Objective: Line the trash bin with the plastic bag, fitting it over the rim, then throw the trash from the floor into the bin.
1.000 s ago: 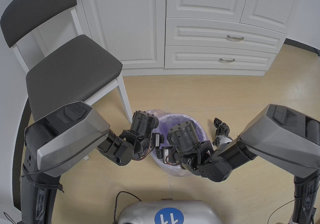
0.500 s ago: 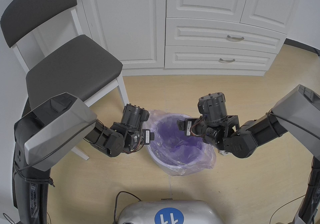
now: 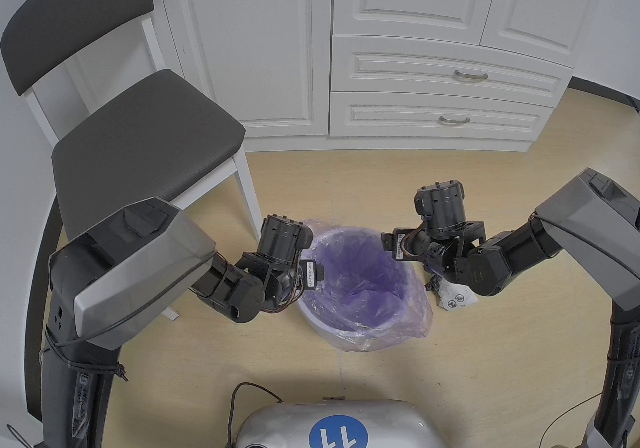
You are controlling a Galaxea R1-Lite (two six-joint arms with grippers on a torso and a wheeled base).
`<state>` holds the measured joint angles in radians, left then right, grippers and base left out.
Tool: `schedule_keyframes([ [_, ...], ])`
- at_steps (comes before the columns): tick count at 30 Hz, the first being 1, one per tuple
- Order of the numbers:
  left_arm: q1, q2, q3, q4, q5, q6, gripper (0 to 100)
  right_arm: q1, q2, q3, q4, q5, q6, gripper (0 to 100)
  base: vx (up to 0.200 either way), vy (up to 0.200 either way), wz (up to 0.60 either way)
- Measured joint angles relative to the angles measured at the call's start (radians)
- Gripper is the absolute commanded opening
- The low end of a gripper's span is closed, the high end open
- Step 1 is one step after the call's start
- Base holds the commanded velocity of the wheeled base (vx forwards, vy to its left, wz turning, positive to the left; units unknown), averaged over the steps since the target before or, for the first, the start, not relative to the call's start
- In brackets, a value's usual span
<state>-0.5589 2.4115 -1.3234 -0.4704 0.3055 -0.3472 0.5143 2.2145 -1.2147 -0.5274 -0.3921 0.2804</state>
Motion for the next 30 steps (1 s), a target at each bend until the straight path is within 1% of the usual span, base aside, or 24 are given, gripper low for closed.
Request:
schedule_keyframes([
  [1,-0.002,0.017,-0.01,0.006,0.001,0.003,100,-0.016,0.013,-0.004,0.002,-0.001,-0.009,100,0.0,0.0,0.0],
  [7,0.011,0.005,0.008,0.051,0.002,0.016,100,-0.027,0.028,0.0,0.004,-0.001,-0.028,100,0.0,0.0,0.0],
  [9,0.022,-0.019,0.038,0.087,-0.004,0.045,100,-0.029,0.028,0.009,0.004,-0.001,-0.044,100,0.0,0.0,0.0],
  [13,0.041,-0.062,0.09,0.134,-0.04,0.096,100,-0.032,0.028,0.039,0.006,0.0,-0.084,100,0.0,0.0,0.0],
  [18,0.056,-0.087,0.122,0.143,-0.045,0.119,100,-0.03,0.024,0.072,0.006,0.0,-0.117,100,0.0,0.0,0.0],
  [22,0.061,-0.089,0.141,0.142,-0.053,0.165,100,-0.033,0.021,0.088,0.006,0.0,-0.128,100,0.0,0.0,0.0],
  [26,0.066,-0.061,0.139,0.137,-0.071,0.174,100,-0.03,0.021,0.101,0.006,-0.001,-0.136,100,0.0,0.0,0.0],
  [30,0.071,-0.012,0.106,0.127,-0.077,0.171,100,-0.024,0.022,0.112,0.005,0.0,-0.144,100,0.0,0.0,0.0],
])
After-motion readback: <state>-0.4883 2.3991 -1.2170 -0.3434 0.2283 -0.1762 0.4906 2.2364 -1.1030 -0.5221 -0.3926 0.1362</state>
